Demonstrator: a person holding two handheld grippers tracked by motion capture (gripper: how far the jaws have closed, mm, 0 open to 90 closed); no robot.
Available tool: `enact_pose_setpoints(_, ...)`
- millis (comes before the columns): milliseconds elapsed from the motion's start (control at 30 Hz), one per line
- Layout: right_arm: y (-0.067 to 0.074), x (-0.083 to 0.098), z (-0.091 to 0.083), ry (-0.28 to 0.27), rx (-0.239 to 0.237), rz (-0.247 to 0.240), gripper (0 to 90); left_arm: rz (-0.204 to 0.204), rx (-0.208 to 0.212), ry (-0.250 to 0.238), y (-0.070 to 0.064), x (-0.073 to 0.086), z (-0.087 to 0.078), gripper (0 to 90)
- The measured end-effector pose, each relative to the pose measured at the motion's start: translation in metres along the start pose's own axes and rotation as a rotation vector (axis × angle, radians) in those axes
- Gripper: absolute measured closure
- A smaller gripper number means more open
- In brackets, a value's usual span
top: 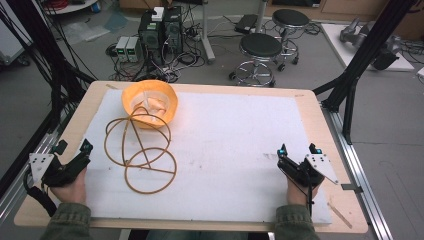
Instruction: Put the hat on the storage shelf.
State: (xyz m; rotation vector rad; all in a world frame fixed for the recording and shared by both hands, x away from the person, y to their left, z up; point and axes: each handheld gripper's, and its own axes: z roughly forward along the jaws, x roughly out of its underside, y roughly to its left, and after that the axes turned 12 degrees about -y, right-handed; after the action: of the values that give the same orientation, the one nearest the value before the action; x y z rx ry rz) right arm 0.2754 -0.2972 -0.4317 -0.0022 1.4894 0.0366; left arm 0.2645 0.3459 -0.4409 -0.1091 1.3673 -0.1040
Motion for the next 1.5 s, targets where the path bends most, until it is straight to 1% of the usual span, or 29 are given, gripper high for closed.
enact_pose_setpoints(233, -0.001, 0.0, -0.001, 0.003, 0.003, 0.013, 6.9, -0.02, 0.003, 0.008, 0.002, 0.0, 0.0, 22.9)
enact_pose_setpoints(333, -0.002, 0.001, 0.0, 0.007, 0.005, 0.021, 6.9, -0.017, 0.0, 0.014, 0.002, 0.001, 0.001, 22.8)
enact_pose_setpoints(567, 0.0, 0.001, -0.001, 0.008, -0.002, 0.014, 6.8, -0.019, -0.001, 0.015, 0.002, 0.001, 0.001, 22.6)
enact_pose_setpoints(633, 0.0, 0.001, -0.001, 0.008, -0.006, 0.012, 6.8, -0.029, -0.002, 0.023, 0.002, 0.002, 0.002, 22.4)
enact_pose_setpoints(700, 0.0, 0.001, -0.001, 0.007, -0.006, 0.01, 6.9, -0.042, 0.005, 0.032, 0.002, 0.002, 0.003, 22.3)
enact_pose_setpoints(767, 0.0, 0.001, -0.001, 0.0, -0.002, 0.013, 6.9, -0.052, 0.016, 0.027, 0.002, 0.001, 0.004, 22.4)
enact_pose_setpoints(833, 0.001, 0.001, -0.002, 0.002, -0.004, 0.016, 6.9, -0.051, 0.027, 0.023, 0.003, 0.0, 0.004, 23.0)
enact_pose_setpoints(867, 0.001, 0.001, -0.001, 0.003, -0.006, 0.014, 6.8, -0.06, 0.028, 0.028, 0.003, -0.001, 0.005, 23.3)
enact_pose_setpoints(933, 0.002, 0.002, -0.001, 0.008, -0.009, 0.011, 6.8, -0.089, 0.039, 0.06, 0.005, -0.007, 0.006, 26.3)
enact_pose_setpoints(1067, 0.004, 0.002, -0.002, 0.006, -0.015, 0.006, 6.8, -0.1, 0.045, 0.073, 0.006, -0.017, 0.01, 25.7)
enact_pose_setpoints(1100, 0.005, 0.002, -0.003, 0.009, -0.012, 0.012, 6.8, -0.093, 0.046, 0.086, 0.006, -0.017, 0.011, 24.4)
enact_pose_setpoints(1133, 0.006, 0.002, -0.003, 0.008, -0.014, 0.015, 6.8, -0.093, 0.047, 0.091, 0.005, -0.017, 0.012, 24.2)
enact_pose_setpoints(1200, 0.006, 0.002, -0.003, 0.006, -0.013, 0.012, 6.8, -0.097, 0.063, 0.116, 0.005, -0.016, 0.016, 24.1)
enact_pose_setpoints(1300, 0.009, 0.002, -0.004, 0.01, -0.019, 0.002, 6.9, -0.095, 0.088, 0.127, 0.003, -0.017, 0.02, 24.1)
enact_pose_setpoints(1367, 0.013, 0.002, -0.005, 0.011, -0.03, -0.004, 6.8, -0.089, 0.103, 0.14, 0.001, -0.019, 0.023, 23.5)
enact_pose_setpoints(1433, 0.015, 0.002, -0.006, 0.006, -0.035, -0.005, 6.8, -0.082, 0.115, 0.132, -0.001, -0.024, 0.027, 23.3)
enact_pose_setpoints(1500, 0.016, 0.002, -0.007, 0.008, -0.038, -0.002, 6.8, -0.071, 0.123, 0.136, -0.002, -0.032, 0.035, 23.2)
